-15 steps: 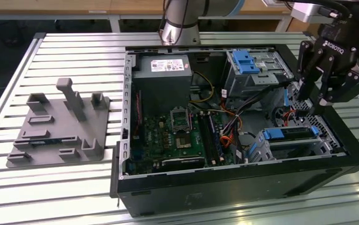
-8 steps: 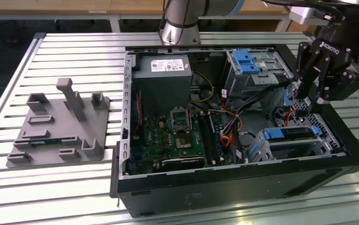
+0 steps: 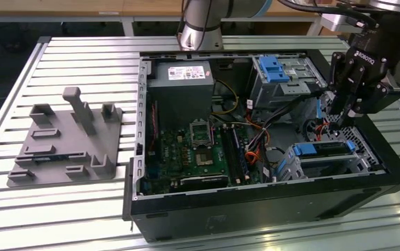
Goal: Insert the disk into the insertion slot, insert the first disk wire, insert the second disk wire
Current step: 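Insert the first disk wire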
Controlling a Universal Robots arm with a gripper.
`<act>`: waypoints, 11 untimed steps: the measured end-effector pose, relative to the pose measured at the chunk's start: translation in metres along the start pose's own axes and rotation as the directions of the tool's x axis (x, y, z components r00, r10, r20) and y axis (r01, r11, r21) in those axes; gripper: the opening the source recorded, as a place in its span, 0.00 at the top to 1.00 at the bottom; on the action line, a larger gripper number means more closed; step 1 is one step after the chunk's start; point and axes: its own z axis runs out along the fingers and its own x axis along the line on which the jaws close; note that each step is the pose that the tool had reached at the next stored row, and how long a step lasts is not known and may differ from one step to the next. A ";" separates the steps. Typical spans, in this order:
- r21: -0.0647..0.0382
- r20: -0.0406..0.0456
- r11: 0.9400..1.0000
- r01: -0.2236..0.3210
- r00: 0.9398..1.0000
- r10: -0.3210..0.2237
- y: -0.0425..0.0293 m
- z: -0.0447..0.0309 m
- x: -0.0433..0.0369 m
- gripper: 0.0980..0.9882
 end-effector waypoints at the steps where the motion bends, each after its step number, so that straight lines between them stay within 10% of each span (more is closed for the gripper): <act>1: 0.000 0.000 1.000 0.000 1.000 0.000 0.0000 0.0008 -0.0002 0.65; 11: -0.001 0.005 1.000 -0.001 1.000 0.001 -0.0003 0.0030 0.0020 0.74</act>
